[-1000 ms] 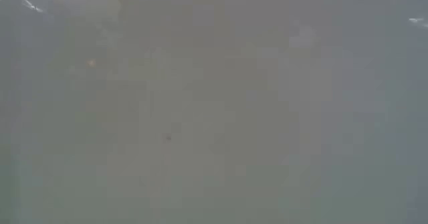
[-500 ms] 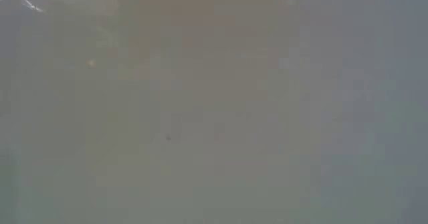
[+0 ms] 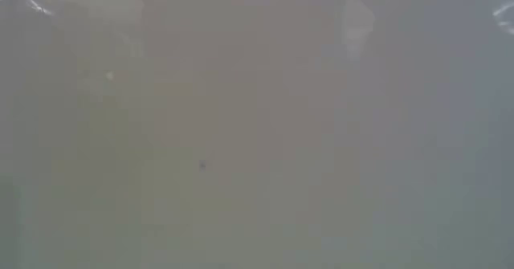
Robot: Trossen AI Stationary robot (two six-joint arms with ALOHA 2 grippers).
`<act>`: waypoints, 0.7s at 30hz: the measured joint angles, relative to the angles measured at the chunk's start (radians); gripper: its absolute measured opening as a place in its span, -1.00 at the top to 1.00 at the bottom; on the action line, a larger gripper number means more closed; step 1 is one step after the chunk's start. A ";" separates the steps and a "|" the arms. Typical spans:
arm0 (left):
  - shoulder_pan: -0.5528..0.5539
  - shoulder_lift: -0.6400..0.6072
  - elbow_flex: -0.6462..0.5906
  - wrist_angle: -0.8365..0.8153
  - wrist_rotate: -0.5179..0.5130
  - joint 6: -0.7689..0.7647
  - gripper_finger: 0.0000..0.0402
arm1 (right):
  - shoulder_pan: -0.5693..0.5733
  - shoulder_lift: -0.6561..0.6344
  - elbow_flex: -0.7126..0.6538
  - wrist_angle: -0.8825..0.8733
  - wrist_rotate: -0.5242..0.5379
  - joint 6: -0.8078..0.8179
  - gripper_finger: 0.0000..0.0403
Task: Sort & place blocks by color
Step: Put the light orange block into the transparent bin
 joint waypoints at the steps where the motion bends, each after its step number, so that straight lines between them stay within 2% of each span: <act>1: 0.000 0.000 0.000 0.000 0.000 -0.005 0.32 | 0.000 0.001 0.000 -0.001 0.000 0.004 0.02; 7: 0.000 0.000 0.000 0.000 0.000 -0.012 0.32 | 0.000 0.002 0.000 0.004 0.000 0.018 0.43; 14: 0.000 0.000 0.000 0.000 0.000 -0.018 0.32 | 0.003 -0.042 -0.002 -0.016 -0.002 0.019 0.44; 21: 0.002 0.000 0.000 0.000 0.000 -0.019 0.32 | 0.031 -0.260 -0.004 -0.114 -0.001 -0.029 0.44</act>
